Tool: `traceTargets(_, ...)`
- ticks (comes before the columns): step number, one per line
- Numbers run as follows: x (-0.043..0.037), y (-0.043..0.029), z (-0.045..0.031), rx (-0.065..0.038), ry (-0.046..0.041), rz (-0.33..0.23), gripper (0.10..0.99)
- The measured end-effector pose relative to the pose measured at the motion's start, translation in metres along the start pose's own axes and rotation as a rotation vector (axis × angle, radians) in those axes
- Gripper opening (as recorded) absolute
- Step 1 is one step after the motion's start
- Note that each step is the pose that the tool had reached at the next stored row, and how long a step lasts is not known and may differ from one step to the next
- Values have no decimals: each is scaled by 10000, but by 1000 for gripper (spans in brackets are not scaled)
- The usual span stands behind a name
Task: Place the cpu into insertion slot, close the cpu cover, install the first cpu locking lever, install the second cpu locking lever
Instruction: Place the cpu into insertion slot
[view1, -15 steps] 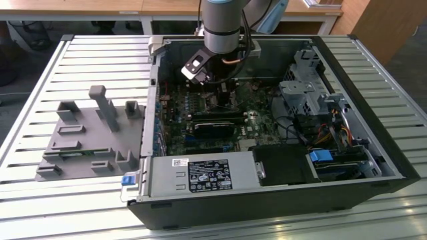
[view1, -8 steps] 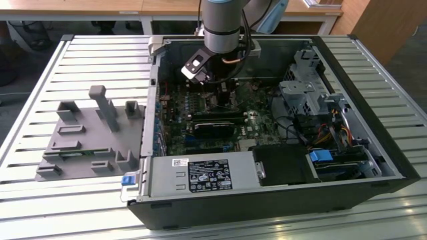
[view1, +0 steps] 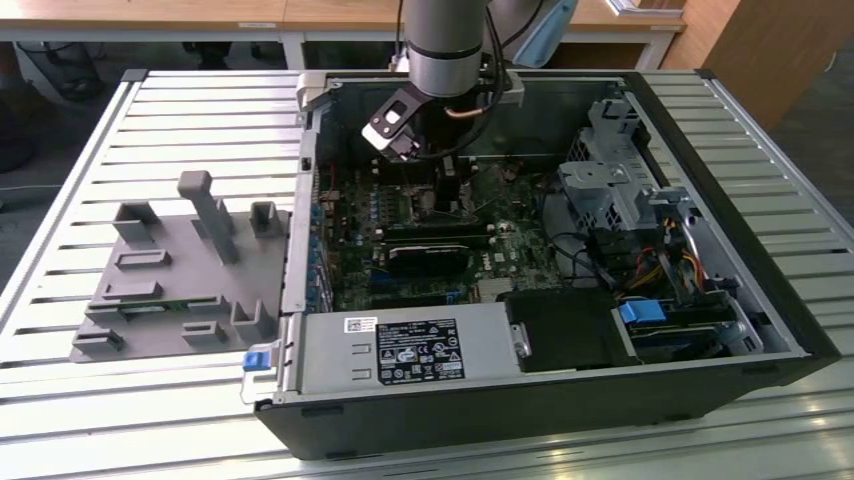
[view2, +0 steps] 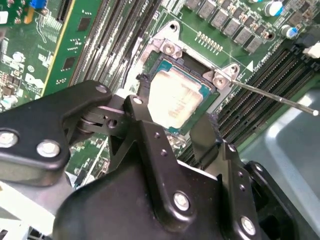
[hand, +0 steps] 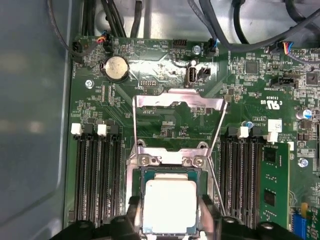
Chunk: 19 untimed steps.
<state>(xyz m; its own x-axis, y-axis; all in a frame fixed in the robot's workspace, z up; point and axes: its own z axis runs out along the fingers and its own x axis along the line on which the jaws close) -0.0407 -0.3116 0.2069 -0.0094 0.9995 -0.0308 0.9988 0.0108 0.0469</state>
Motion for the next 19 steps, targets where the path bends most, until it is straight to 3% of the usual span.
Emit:
traceTargets(1, -6, 0, -1, 7, 4, 1, 525)
traceTargets(2, -10, 0, -2, 14, 7, 2, 525)
traceTargets(4, -14, 1, -6, 28, 11, 1, 404)
traceTargets(7, -15, 3, -8, 44, 19, 2, 345)
traceTargets(9, -16, 4, -10, 52, 19, 2, 227)
traceTargets(10, -16, 5, -12, 54, 19, 2, 227)
traceTargets(12, -16, 5, -17, 56, 18, 1, 110)
traceTargets(19, -17, 6, -45, 55, 19, 1, 106)
